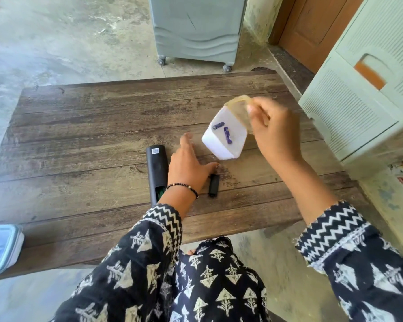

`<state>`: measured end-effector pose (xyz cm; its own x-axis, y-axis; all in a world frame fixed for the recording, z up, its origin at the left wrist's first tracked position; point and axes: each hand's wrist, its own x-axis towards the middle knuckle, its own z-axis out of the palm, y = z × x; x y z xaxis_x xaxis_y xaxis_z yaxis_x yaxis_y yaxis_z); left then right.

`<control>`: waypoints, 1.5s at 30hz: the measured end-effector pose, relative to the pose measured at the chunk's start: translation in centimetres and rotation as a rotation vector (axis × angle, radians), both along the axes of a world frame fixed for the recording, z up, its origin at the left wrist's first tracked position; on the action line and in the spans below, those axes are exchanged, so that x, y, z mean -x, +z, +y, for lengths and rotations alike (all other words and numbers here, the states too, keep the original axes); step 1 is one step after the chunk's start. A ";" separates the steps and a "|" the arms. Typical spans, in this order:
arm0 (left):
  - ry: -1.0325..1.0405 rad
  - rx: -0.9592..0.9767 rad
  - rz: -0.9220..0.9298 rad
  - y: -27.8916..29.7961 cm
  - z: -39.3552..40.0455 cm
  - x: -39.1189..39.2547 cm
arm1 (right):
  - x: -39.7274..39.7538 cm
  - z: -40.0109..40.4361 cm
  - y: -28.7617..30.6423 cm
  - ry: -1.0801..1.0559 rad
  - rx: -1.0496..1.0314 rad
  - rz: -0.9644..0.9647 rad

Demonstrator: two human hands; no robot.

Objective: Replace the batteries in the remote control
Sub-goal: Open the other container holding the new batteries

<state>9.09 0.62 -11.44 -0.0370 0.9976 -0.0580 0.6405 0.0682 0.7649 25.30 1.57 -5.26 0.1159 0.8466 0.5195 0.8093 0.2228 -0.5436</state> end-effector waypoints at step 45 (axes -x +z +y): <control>-0.129 -0.173 0.215 1.4 -2.2 2.1 | -2.7 -6.9 -4.4 0.091 0.375 -0.350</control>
